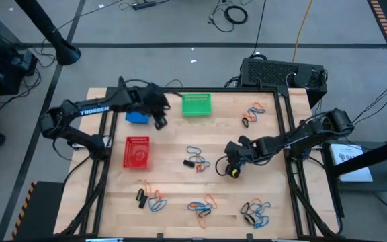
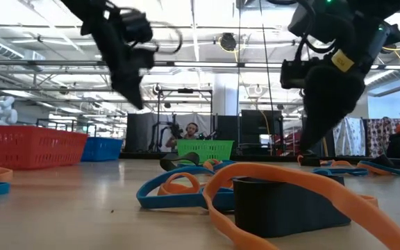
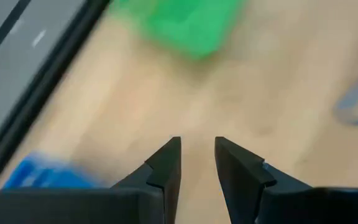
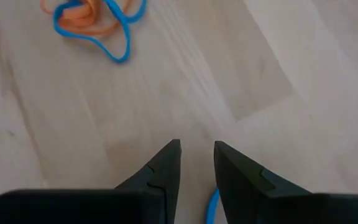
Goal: Sort rubber bands into baskets
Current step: Put the blue rubber band into the blue bin
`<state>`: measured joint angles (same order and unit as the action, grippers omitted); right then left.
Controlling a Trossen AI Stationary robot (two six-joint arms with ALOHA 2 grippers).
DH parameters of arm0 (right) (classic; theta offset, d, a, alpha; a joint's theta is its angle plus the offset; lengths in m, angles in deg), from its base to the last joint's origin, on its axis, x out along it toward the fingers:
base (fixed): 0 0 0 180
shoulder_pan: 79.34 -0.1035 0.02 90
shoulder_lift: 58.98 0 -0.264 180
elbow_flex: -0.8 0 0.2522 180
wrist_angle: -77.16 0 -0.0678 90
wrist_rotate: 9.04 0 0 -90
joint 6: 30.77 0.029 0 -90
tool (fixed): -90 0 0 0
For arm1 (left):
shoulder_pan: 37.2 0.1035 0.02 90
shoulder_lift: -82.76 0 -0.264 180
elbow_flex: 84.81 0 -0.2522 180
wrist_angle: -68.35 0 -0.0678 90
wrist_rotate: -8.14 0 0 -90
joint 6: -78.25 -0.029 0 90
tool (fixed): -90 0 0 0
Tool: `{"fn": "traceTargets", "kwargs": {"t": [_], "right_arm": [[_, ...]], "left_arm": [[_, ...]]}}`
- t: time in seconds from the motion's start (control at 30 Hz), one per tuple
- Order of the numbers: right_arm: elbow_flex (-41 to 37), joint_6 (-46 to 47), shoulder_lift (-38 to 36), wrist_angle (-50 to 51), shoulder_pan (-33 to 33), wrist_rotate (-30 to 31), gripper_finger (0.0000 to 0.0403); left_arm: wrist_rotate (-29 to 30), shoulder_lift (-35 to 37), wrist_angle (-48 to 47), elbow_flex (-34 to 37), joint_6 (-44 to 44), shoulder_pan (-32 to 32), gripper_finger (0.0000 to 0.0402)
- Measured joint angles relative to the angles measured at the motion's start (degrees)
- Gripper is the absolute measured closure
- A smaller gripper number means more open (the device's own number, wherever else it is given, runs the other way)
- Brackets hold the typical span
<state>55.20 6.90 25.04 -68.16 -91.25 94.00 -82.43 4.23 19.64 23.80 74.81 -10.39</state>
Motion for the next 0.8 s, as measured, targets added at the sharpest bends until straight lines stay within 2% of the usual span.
{"fn": "traceTargets", "kwargs": {"t": [0.17, 0.4, 0.53, 0.63, 0.8], "right_arm": [[0.00, 6.37, 0.00, 3.50, -1.93, 0.35, 0.0312], [0.00, 5.22, -0.02, 3.72, -2.45, -2.44, 0.0312], [0.00, 2.61, -0.02, 2.02, -1.92, -2.81, 0.0312], [0.00, 2.61, -0.02, 1.82, -1.94, -5.29, 0.0312], [-0.02, 0.10, -0.02, -5.18, -1.96, -5.78, 0.0312]], "left_arm": [[-1.17, -0.48, 7.37, -0.02, -3.67, -10.05, 0.0297], [-3.33, -0.46, 12.28, 0.17, -6.16, -21.84, 0.0297], [-2.27, 0.18, 20.32, 6.14, -5.31, -26.61, 0.0297], [-1.16, 1.14, 26.92, 11.13, -3.05, -28.57, 0.0297], [-1.85, 1.60, 44.74, 17.76, -1.77, -31.83, 0.0297]]}}
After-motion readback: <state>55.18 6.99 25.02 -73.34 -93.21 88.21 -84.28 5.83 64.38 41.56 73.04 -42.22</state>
